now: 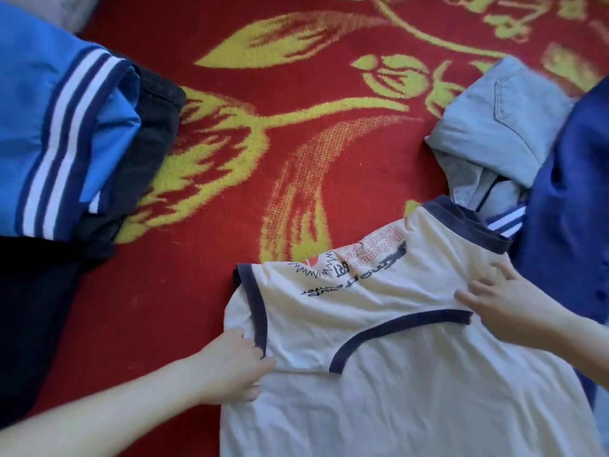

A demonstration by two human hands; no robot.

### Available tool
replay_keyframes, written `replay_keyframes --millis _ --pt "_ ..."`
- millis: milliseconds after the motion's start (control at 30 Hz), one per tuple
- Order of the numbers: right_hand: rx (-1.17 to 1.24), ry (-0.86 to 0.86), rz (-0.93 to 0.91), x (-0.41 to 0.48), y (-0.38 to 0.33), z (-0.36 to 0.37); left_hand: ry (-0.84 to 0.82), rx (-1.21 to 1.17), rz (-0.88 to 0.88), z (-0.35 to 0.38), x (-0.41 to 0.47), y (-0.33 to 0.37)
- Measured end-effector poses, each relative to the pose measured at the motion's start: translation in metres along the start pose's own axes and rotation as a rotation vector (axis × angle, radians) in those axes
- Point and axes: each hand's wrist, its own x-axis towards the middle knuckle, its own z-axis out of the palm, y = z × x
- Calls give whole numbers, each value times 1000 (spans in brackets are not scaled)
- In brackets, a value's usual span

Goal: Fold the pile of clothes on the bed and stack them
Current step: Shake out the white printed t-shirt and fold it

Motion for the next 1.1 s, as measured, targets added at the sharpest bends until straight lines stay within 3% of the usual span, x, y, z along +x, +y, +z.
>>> replay_keyframes --millis 100,167,233,267,433,533,600,667,733,833,967,1033,1100 --pt "38 94 136 27 -1 -10 127 -126 -290 -3 18 -9" --pt "72 101 339 48 4 -18 246 -236 -676 -10 30 -21" --pt "180 3 569 69 12 -22 243 -591 -1062 -25 41 -36" --pt "242 -62 665 77 15 -25 242 -789 -1173 -27 45 -40" --pt "549 -137 916 106 23 -22 360 -1149 -1321 -22 58 -49" --pt "492 -75 930 111 21 -19 489 -1298 -1339 -18 55 -55" --pt "515 72 970 108 22 -20 554 -1309 -1307 -20 46 -56" --pt "641 245 1148 100 28 -24 608 -1259 -1311 -19 33 -59" --pt "636 216 1278 91 33 -24 580 -1199 -1336 -16 19 -64" --pt "409 15 1121 85 30 -19 441 -996 -1305 -11 11 -66" --pt "300 134 607 103 15 -20 175 -761 -1162 -22 30 -64" --pt "230 -66 423 114 6 -27 -28 -666 -1010 -27 42 -63" --pt "147 -253 345 121 -2 -31 -104 -473 -925 -27 49 -62"
